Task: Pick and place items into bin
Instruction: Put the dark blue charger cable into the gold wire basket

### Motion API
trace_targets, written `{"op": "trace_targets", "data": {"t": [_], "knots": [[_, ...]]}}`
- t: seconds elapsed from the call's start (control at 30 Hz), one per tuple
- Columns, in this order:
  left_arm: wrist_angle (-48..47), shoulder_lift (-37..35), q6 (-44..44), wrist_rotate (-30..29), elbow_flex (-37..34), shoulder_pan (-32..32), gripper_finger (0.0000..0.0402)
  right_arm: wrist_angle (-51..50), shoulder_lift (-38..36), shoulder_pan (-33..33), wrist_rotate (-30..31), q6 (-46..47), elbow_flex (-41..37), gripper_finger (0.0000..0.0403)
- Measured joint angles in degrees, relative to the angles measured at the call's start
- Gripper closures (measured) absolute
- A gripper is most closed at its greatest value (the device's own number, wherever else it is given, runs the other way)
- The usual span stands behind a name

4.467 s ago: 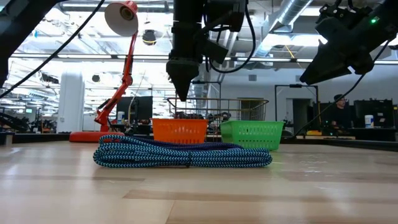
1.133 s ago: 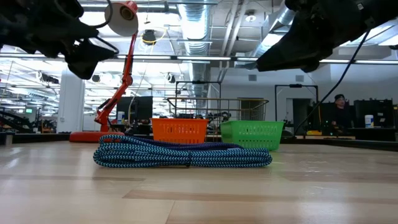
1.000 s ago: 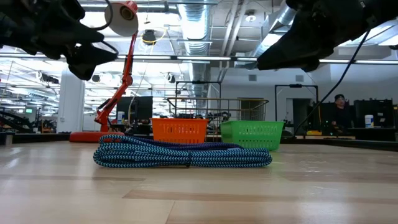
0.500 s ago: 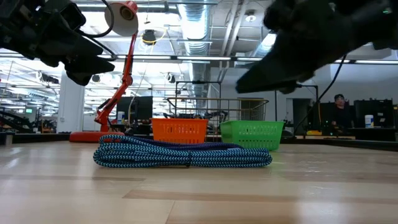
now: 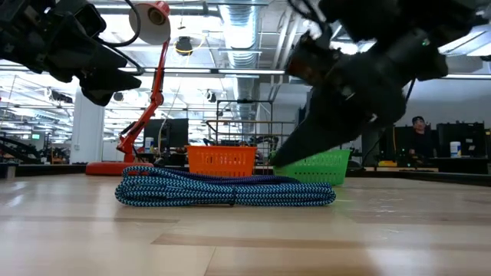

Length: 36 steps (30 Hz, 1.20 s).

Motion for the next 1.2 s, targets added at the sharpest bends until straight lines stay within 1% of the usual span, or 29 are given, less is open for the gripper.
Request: {"op": "trace_targets", "data": {"t": [0.13, 0.27, 0.5, 0.63, 0.73, 1.0, 1.2], "knots": [[0.0, 0.0, -0.2, 0.0, 0.0, 0.0, 0.0184, -3.5, 2.2, -0.8, 0.1, 0.0, 2.3, 0.0260], [0.0, 0.0, -0.8, 0.0, 0.0, 0.0, 0.0184, -5.5, 2.5, -1.4, 0.0, 0.0, 3.5, 0.0261], [0.0, 0.0, -1.6, 0.0, 0.0, 0.0, 0.0184, -6.5, 2.5, -1.6, 0.1, -0.3, 3.5, 0.0270], [0.0, 0.0, -1.9, 0.0, 0.0, 0.0, 0.0184, -9.6, 2.7, -1.9, 0.8, 1.0, 3.5, 0.0277], [0.0, 0.0, -2.0, 0.0, 0.0, 0.0, 0.0184, -10.1, 2.7, -2.1, 0.9, 1.9, 3.5, 0.0292], [0.0, 0.0, -3.2, 0.1, 0.0, 0.0, 0.0184, -8.6, 2.7, -2.1, 0.7, 3.1, 3.4, 0.0354], [0.0, 0.0, -3.4, 0.1, 0.0, 0.0, 0.0184, -6.8, 2.7, -1.8, -0.1, 3.7, 3.4, 0.0377]]}}
